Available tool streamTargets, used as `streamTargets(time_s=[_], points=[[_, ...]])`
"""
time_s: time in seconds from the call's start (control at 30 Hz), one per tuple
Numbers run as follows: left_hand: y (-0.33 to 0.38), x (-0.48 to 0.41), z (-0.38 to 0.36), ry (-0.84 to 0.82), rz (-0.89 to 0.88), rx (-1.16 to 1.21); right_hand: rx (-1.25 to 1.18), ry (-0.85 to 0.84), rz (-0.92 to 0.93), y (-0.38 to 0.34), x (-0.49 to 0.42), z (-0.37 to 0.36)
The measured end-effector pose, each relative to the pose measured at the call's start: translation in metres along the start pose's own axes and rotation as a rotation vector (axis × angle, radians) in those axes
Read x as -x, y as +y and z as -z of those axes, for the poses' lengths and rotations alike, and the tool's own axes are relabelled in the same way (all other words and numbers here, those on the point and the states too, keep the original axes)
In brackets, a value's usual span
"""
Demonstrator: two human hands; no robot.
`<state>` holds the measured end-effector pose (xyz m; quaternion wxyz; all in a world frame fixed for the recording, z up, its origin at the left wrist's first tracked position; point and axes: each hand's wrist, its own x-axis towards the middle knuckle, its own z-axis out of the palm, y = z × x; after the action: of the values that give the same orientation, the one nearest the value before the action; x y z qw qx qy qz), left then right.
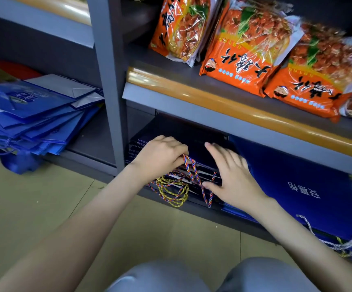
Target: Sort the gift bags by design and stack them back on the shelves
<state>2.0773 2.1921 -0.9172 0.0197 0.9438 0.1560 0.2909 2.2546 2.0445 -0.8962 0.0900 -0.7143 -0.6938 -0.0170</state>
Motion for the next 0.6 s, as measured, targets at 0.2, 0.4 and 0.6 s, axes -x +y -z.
streamTargets(time_s=[0.2, 0.4, 0.6], points=[[0.01, 0.017, 0.021, -0.094, 0.361, 0.603, 0.031, -0.031, 0.117, 0.019, 0.002, -0.02], [0.011, 0.007, 0.03, -0.141, 0.712, 1.027, -0.104, -0.045, 0.4, 0.019, 0.019, -0.025], [0.002, 0.002, 0.032, -0.035, 0.791, 1.455, -0.183, 0.16, 0.312, 0.014, 0.015, -0.037]])
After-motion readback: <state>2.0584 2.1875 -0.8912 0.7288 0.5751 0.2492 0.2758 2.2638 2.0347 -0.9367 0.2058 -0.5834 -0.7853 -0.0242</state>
